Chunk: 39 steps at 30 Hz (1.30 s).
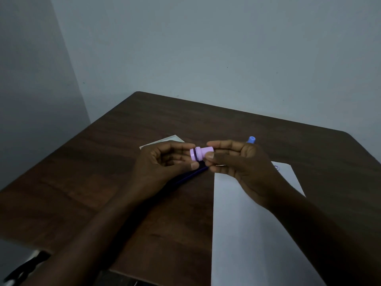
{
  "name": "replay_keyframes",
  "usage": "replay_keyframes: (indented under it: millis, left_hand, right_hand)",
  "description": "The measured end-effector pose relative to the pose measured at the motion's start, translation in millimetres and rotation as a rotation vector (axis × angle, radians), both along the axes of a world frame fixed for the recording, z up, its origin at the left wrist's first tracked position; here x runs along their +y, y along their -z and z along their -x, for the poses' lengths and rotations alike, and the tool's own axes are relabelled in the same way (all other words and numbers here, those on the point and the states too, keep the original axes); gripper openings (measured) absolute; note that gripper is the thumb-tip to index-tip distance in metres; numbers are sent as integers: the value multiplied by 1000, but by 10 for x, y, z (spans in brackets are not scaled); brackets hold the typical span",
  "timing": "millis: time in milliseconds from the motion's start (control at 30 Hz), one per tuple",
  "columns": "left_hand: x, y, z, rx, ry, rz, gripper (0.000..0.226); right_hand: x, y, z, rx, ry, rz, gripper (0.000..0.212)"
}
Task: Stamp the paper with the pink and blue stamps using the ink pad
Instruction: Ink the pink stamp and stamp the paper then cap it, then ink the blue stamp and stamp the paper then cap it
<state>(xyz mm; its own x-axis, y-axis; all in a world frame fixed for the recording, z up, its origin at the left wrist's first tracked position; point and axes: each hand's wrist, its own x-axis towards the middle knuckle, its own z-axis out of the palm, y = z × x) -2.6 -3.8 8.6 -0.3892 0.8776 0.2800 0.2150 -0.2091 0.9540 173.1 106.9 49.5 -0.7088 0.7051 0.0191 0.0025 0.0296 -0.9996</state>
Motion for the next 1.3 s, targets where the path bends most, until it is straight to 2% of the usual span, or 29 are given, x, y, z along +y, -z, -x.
replay_keyframes:
  millis: [467, 767, 900, 1033, 1133, 1300]
  left_hand:
    - [7, 29, 6, 89, -57, -10, 41]
    - [32, 66, -18, 137, -94, -13, 38]
    - [32, 79, -36, 219, -97, 21, 48]
    - [55, 102, 69, 253, -227, 76, 25]
    - [72, 115, 105, 255, -259, 117, 19]
    - [69, 115, 89, 257, -256, 116, 20]
  right_hand:
    - [-22, 79, 3, 2, -17, 15, 33]
    - [2, 74, -51, -80, -11, -84, 23]
    - [208, -70, -127, -166, 48, -273, 27]
    - [674, -286, -169, -349, 259, -566, 36]
    - [1008, -254, -77, -546, 267, -746, 30]
    - [1298, -68, 108, -707, 235, -809, 27]
